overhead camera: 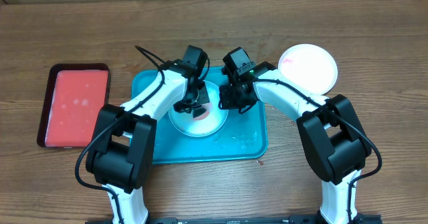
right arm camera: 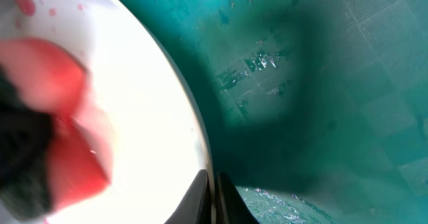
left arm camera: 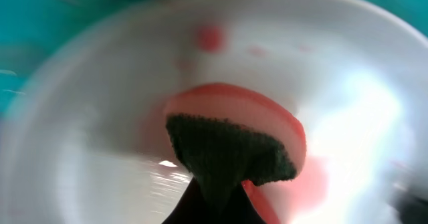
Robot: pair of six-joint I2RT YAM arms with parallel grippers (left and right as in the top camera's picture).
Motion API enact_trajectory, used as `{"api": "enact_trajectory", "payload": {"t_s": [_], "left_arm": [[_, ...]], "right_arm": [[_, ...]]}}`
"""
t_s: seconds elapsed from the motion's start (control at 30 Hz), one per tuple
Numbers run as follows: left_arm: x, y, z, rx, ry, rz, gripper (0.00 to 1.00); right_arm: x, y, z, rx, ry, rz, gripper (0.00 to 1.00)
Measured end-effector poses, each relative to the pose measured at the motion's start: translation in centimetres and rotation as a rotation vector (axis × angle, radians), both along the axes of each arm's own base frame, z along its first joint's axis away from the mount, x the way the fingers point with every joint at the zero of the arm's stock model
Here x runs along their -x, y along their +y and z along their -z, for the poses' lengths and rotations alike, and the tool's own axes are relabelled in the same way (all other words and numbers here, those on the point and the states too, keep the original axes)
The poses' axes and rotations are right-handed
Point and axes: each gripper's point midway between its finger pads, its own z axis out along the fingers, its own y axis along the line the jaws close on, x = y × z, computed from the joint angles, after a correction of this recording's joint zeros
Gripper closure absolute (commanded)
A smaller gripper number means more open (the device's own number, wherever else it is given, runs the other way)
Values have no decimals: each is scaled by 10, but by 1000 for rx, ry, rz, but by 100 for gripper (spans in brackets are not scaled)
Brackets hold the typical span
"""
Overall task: Clean dirty plates on tray and stack at the side
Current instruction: 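Scrub the second white plate with the sponge while the right gripper holds it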
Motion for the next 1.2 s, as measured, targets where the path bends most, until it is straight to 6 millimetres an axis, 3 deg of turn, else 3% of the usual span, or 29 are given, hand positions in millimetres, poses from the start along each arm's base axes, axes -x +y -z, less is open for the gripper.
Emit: {"api": "enact_trajectory", "payload": {"t_s": [0.17, 0.3, 0.53, 0.73, 0.83, 1.0, 1.2], "left_arm": [[-10, 33, -1, -90, -28, -30, 96], [-18, 38, -2, -96, -55, -33, 96], [-32, -1, -7, 98, -103, 4, 96], [3, -44, -4, 161, -3, 105, 96], [28, -50, -1, 132, 72, 145, 96], [47, -31, 1, 58, 156, 129, 96], [45, 9, 1, -75, 169, 76, 96]], "right_arm": [[2, -1, 0, 2, 8, 0, 96], [3, -1, 1, 2, 15, -1, 96], [3, -1, 1, 3, 17, 3, 96], [4, -1, 1, 4, 16, -1, 96], [4, -1, 1, 5, 16, -5, 96], [4, -1, 1, 4, 17, -7, 96], [4, -1, 1, 4, 16, -9, 96]]}}
